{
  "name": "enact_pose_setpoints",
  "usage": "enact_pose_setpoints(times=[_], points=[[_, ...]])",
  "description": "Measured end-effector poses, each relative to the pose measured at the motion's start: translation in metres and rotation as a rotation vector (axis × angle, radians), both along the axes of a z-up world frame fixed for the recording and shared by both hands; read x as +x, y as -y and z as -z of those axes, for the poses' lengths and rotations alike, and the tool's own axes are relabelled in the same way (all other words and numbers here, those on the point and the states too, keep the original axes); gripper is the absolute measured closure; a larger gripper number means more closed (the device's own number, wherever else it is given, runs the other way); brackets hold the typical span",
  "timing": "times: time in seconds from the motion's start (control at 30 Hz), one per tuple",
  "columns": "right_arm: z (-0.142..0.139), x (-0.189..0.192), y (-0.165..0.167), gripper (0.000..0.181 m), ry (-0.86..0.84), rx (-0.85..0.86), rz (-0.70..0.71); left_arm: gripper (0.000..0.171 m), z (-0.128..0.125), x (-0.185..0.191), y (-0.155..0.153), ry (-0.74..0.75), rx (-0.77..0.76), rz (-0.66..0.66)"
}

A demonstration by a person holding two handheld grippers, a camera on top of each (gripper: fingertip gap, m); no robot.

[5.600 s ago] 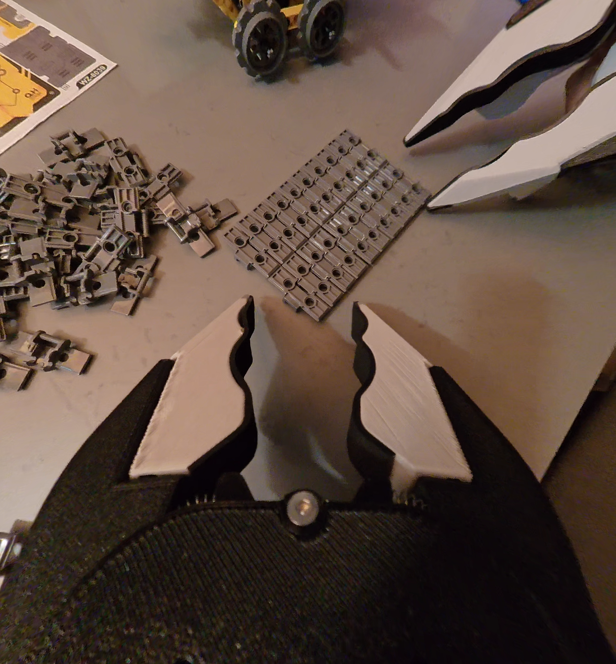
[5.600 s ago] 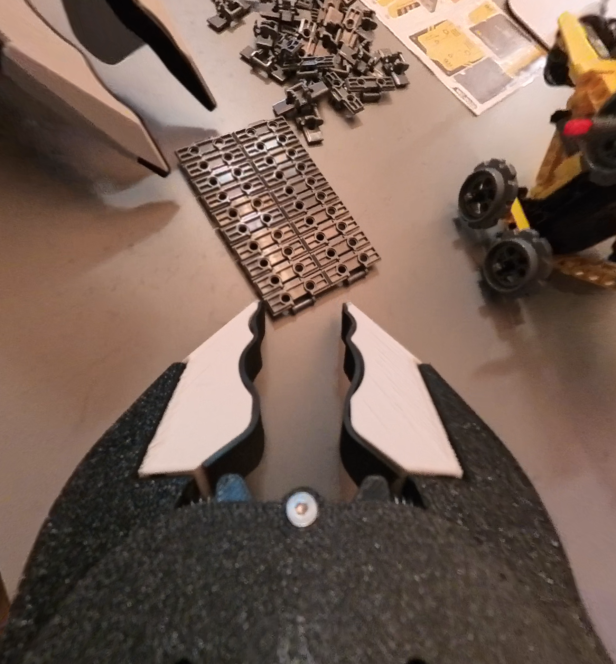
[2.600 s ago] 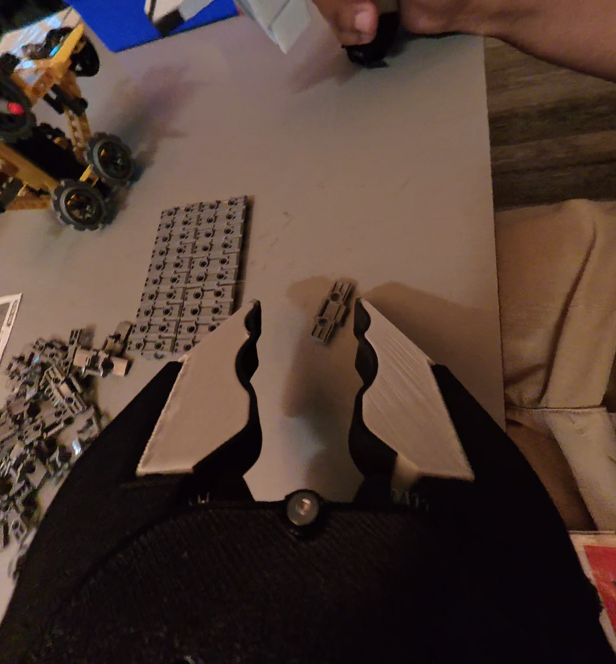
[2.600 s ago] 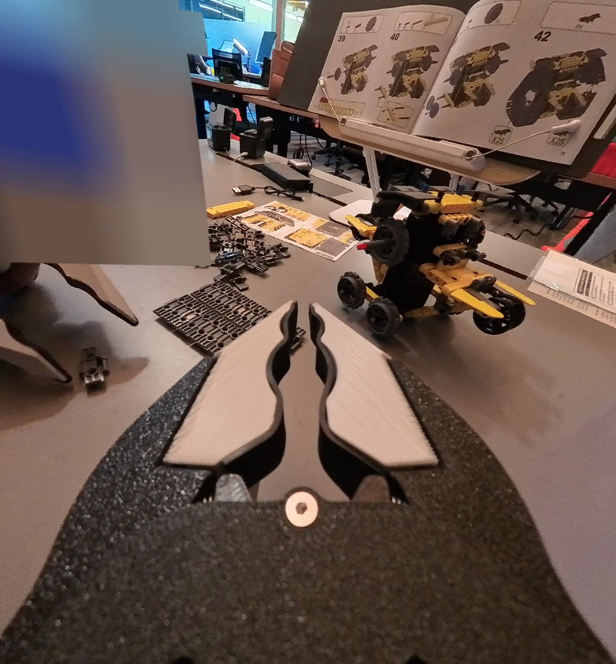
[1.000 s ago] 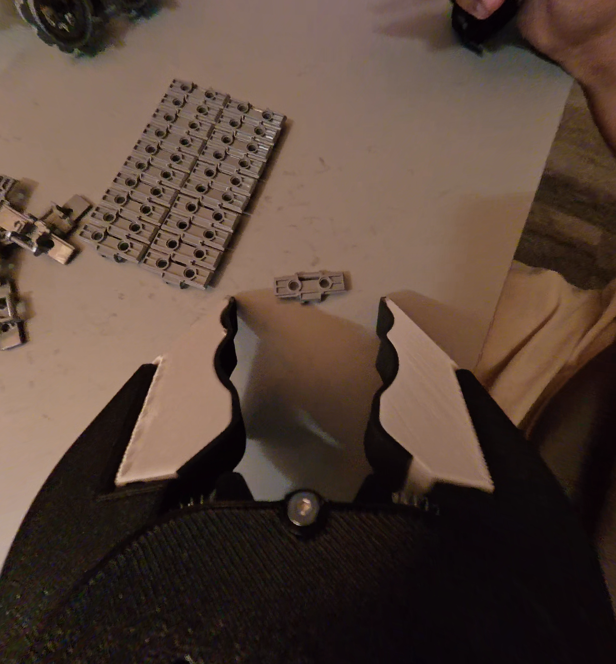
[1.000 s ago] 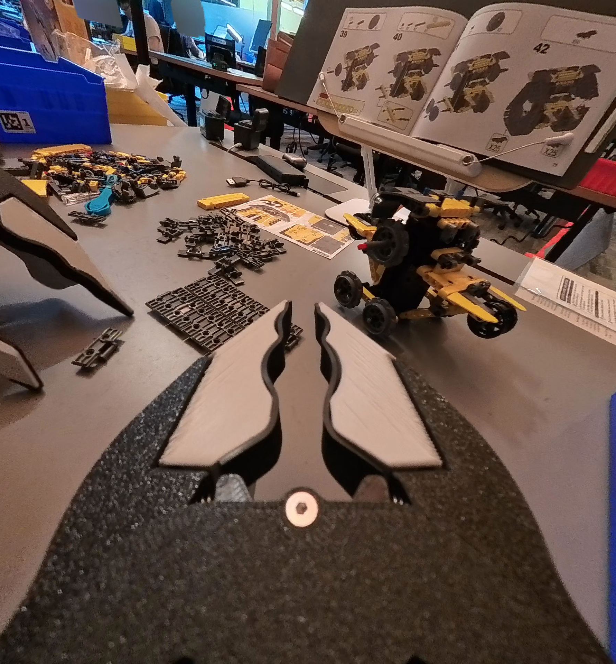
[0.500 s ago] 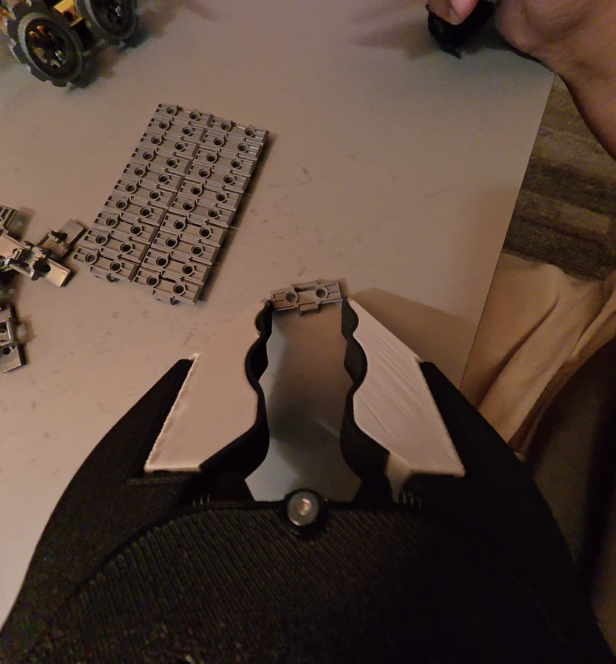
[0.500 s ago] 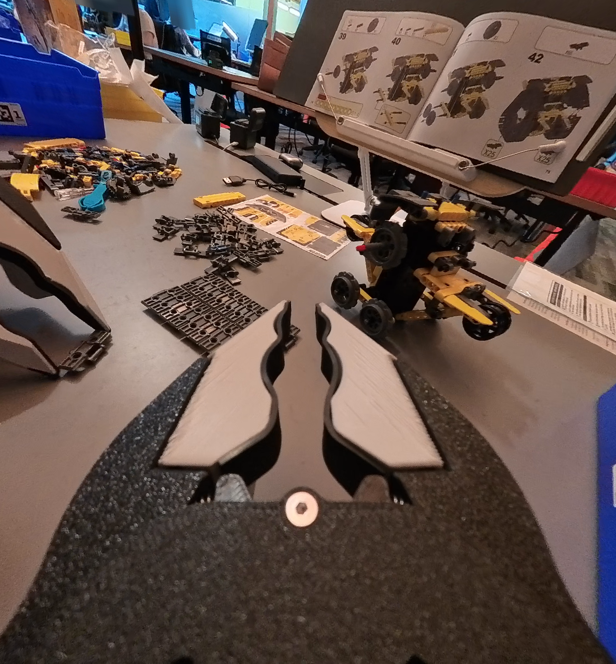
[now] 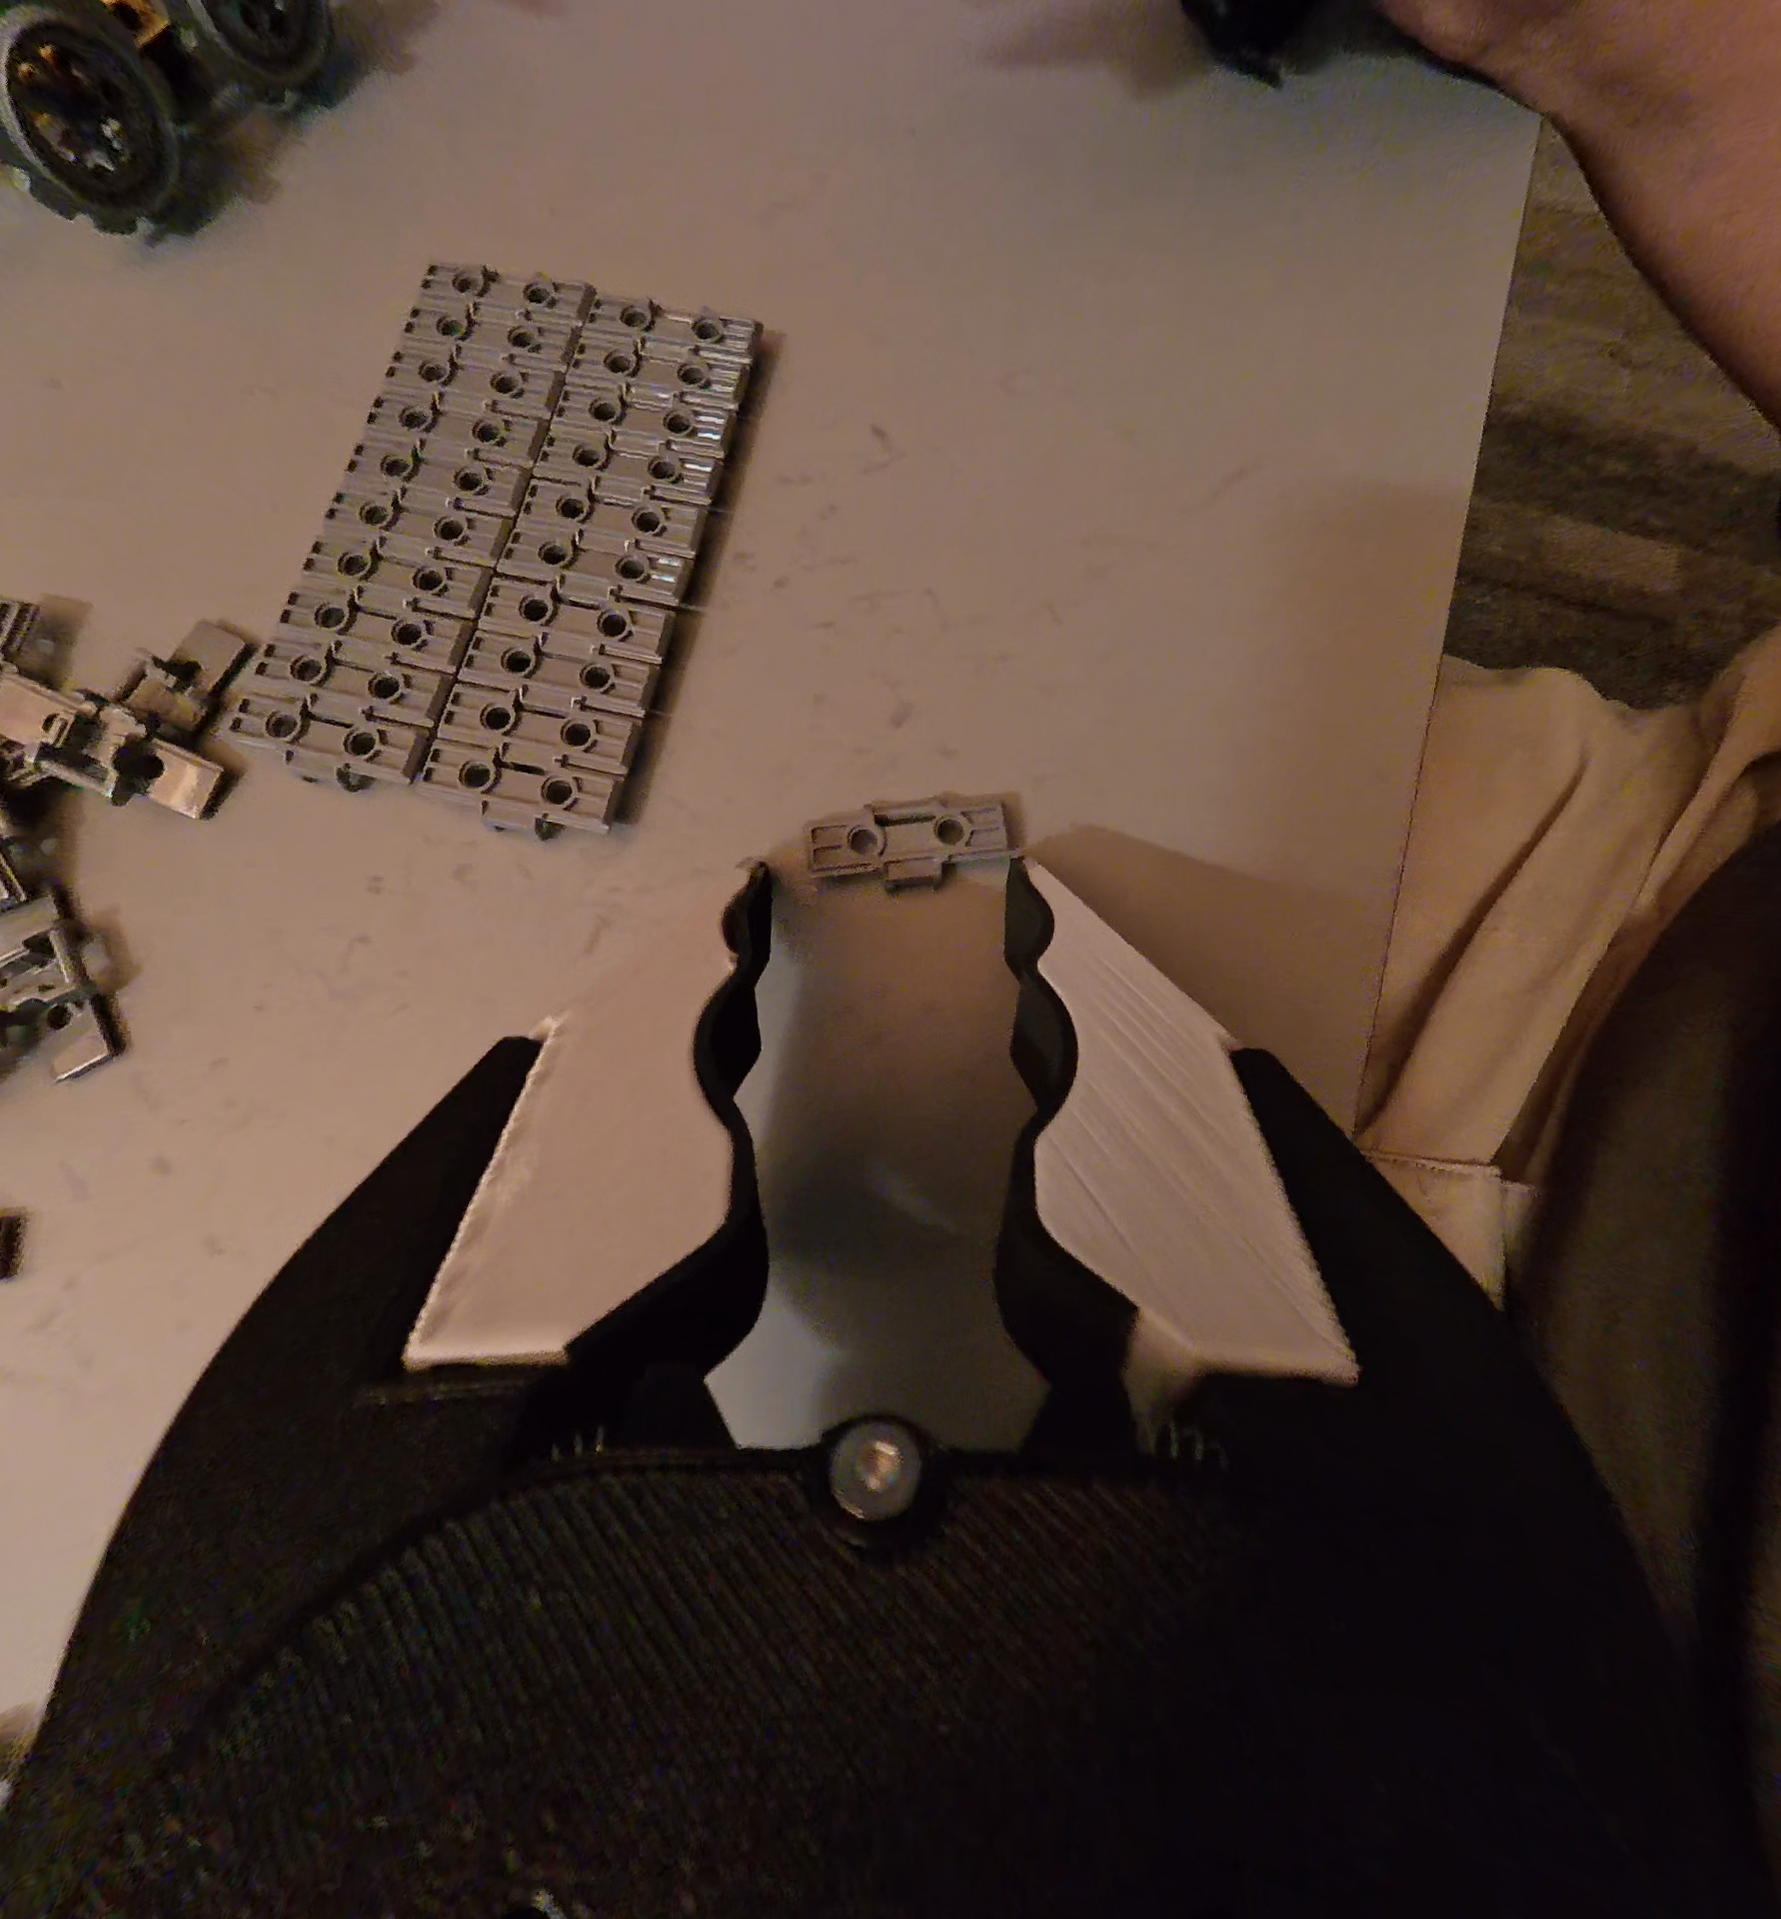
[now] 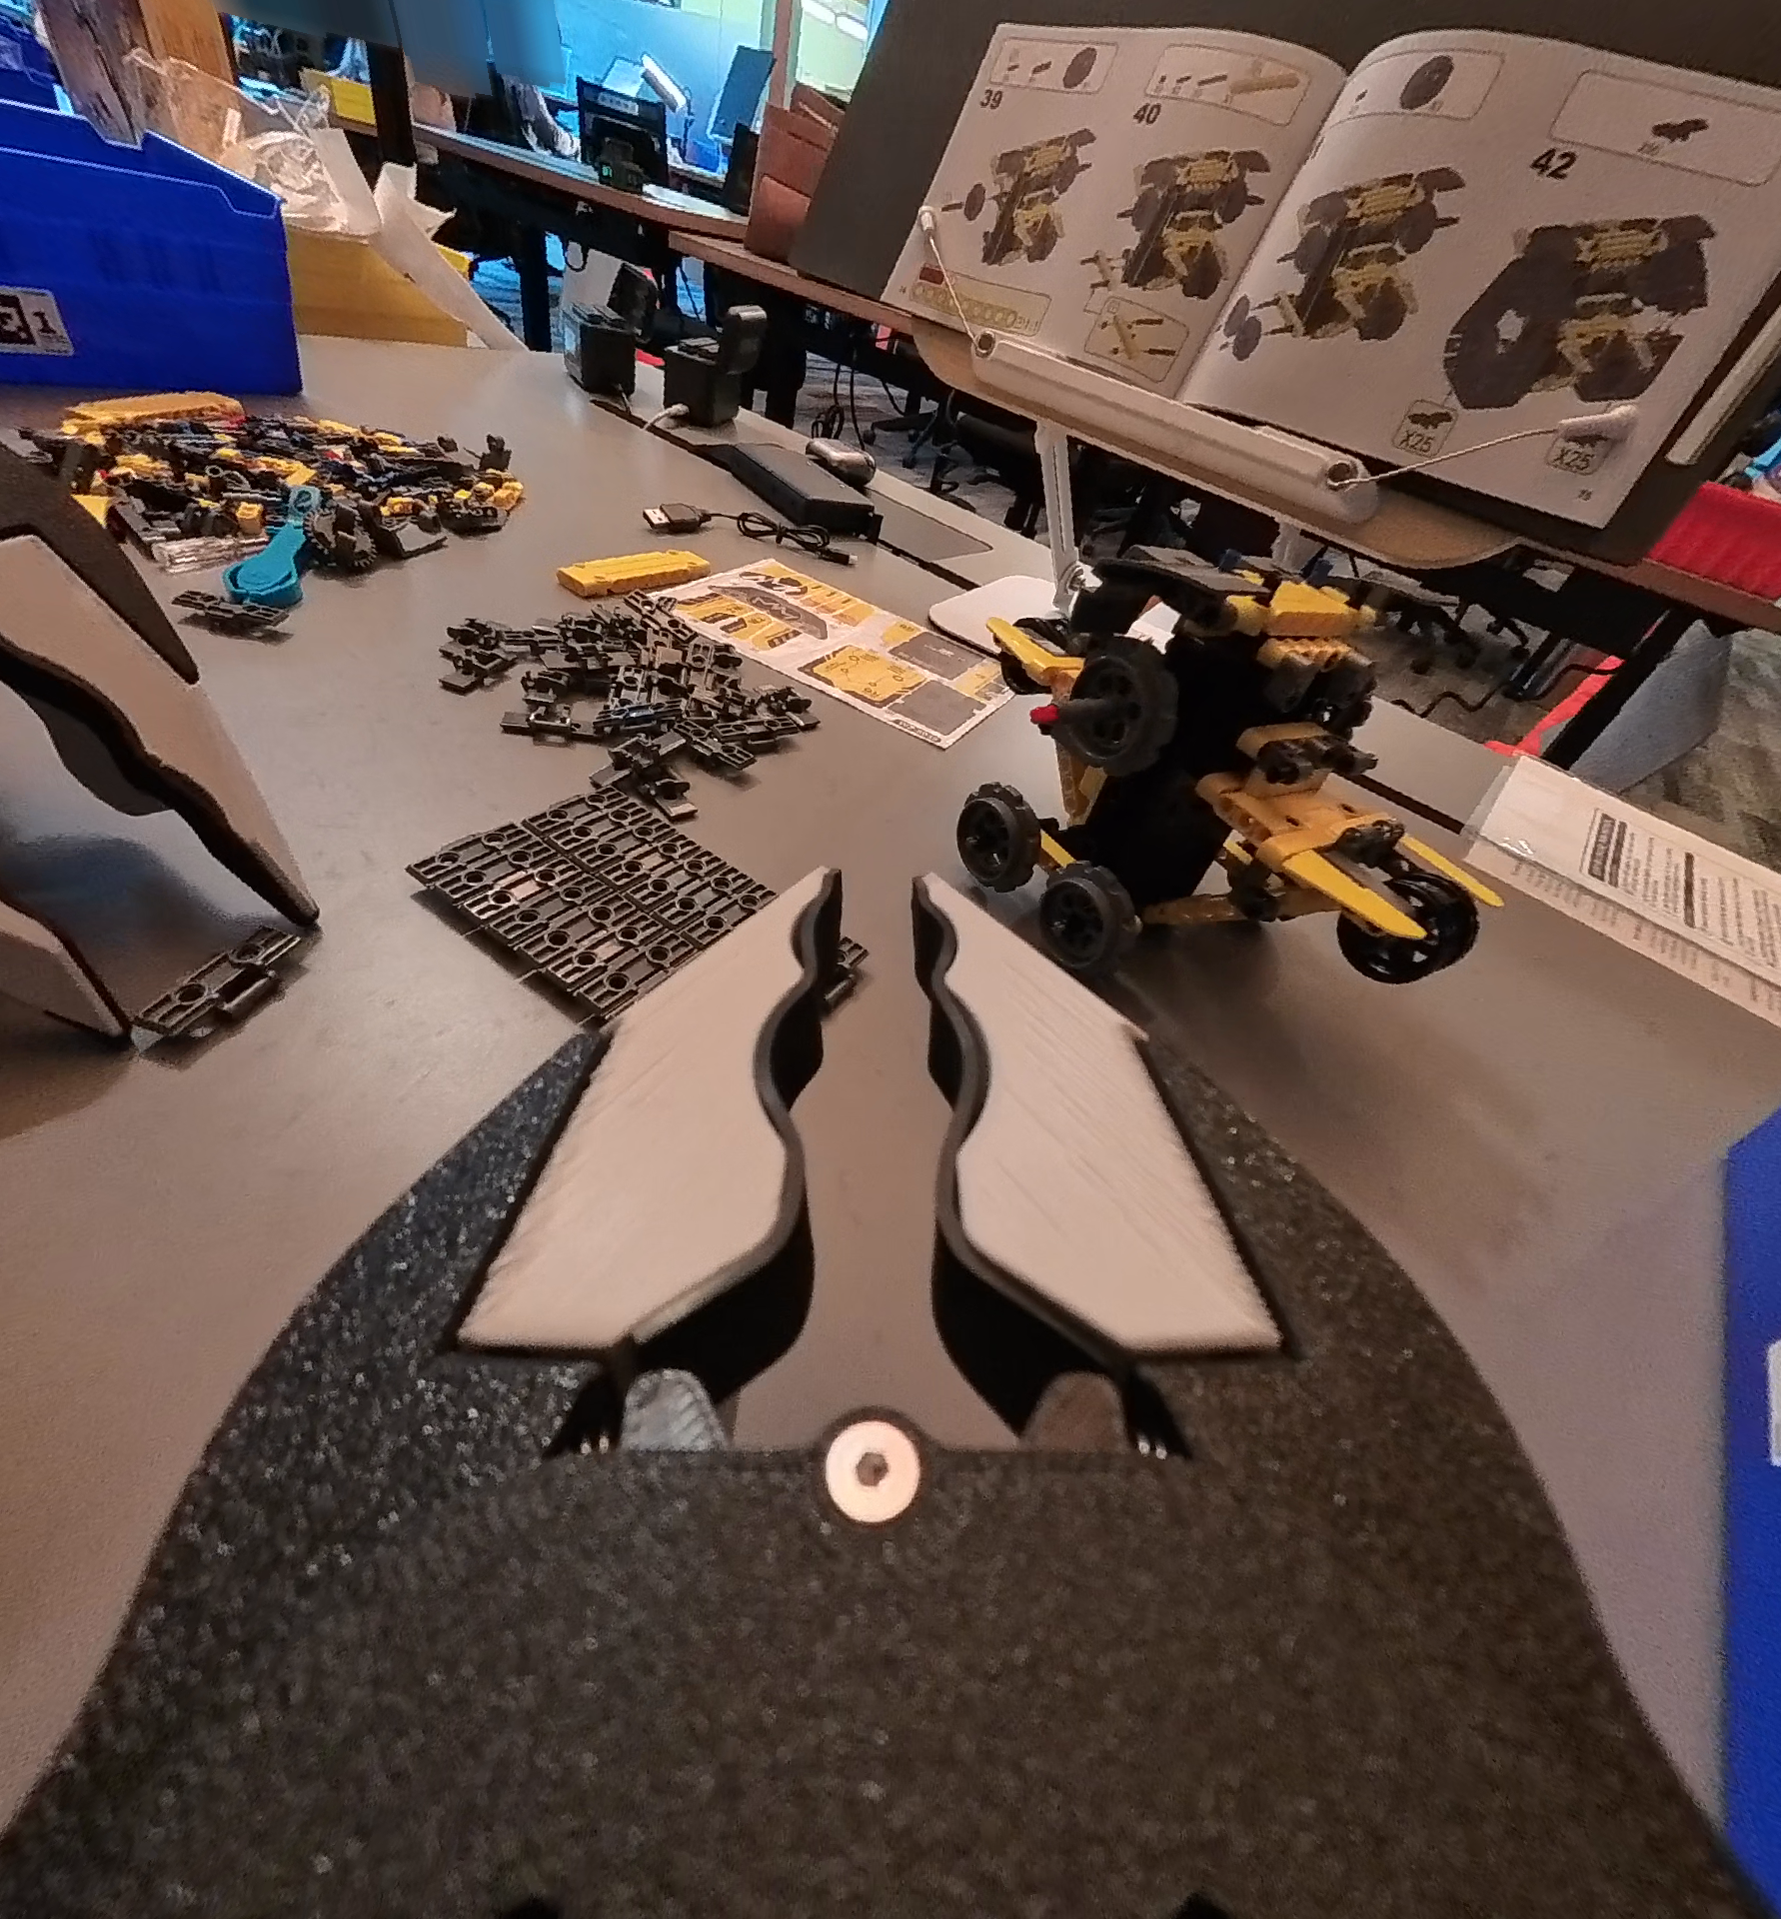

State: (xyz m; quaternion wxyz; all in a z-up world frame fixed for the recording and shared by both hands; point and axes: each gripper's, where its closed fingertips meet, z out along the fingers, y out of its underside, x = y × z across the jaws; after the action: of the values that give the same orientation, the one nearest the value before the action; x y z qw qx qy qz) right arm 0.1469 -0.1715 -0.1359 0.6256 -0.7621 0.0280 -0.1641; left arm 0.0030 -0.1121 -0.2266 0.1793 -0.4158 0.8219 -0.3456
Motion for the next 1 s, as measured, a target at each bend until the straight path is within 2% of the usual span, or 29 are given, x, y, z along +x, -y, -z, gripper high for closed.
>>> enact_pose_setpoints(times=[0.33,0.5,0.67,0.77,0.9,1.0], points=[[0.000,0.000,0.000,0.169,0.000,0.002,-0.001,0.129,-0.001,0.000,-0.016,0.004,0.031,-0.068],[0.000,0.000,0.000,0.169,0.000,0.004,-0.003,0.140,-0.016,0.006,-0.052,0.070,0.110,-0.167],[0.000,-0.001,0.000,0.169,0.001,0.004,-0.005,0.137,-0.044,0.020,-0.093,0.106,0.178,-0.311],[0.000,-0.001,0.000,0.169,0.004,0.002,-0.006,0.138,-0.050,0.036,-0.103,0.131,0.192,-0.327],[0.000,-0.001,0.000,0.169,0.008,-0.001,-0.006,0.150,-0.039,0.063,-0.102,0.120,0.179,-0.323],[0.000,-0.002,0.000,0.169,0.011,-0.003,-0.007,0.148,-0.031,0.083,-0.105,0.112,0.191,-0.338]])
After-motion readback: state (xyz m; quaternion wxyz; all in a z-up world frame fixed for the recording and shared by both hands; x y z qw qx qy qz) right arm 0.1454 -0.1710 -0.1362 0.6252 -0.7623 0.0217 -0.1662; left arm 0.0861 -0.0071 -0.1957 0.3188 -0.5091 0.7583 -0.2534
